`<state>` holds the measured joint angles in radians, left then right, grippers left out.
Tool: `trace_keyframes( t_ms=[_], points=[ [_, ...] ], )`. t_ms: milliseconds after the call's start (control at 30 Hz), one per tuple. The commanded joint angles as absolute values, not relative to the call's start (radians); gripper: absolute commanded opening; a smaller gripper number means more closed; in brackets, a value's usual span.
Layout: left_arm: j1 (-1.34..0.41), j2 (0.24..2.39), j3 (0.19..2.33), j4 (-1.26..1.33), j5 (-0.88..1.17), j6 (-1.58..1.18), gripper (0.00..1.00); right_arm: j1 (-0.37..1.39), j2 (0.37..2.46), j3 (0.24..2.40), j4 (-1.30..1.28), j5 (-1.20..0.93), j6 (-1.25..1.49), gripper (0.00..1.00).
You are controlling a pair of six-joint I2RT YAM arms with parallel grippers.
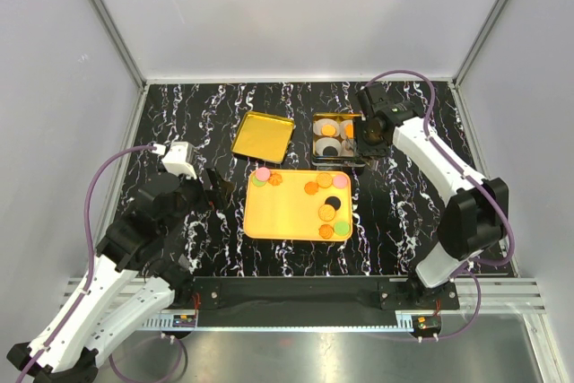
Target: Pack the cookies
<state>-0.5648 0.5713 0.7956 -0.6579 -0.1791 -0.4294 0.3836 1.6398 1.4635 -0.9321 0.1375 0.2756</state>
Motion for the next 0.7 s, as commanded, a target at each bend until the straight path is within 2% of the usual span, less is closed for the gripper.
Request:
trace_keyframes(
  t_ms=[0, 133, 400, 667],
  points=[
    [-0.569, 0.580, 0.793, -0.614, -0.161, -0.420, 0.99, 0.376, 1.572, 1.474, -0.919, 0.146, 0.264, 0.48],
    [-0.569, 0.581, 0.793, -0.612, -0.158, -0.419, 0.99, 0.373, 1.568, 1.485, -0.933, 0.137, 0.253, 0.51],
    [-0.569, 0.580, 0.793, -0.612, -0.155, -0.419, 0.99, 0.336, 1.557, 1.477, -0.914, 0.134, 0.256, 0.50],
    [-0.569, 0.589, 0.790, -0.598, -0.117, -0.414, 0.99, 0.031, 1.591, 1.529, -0.859, 0.069, 0.288, 0.50]
  ],
)
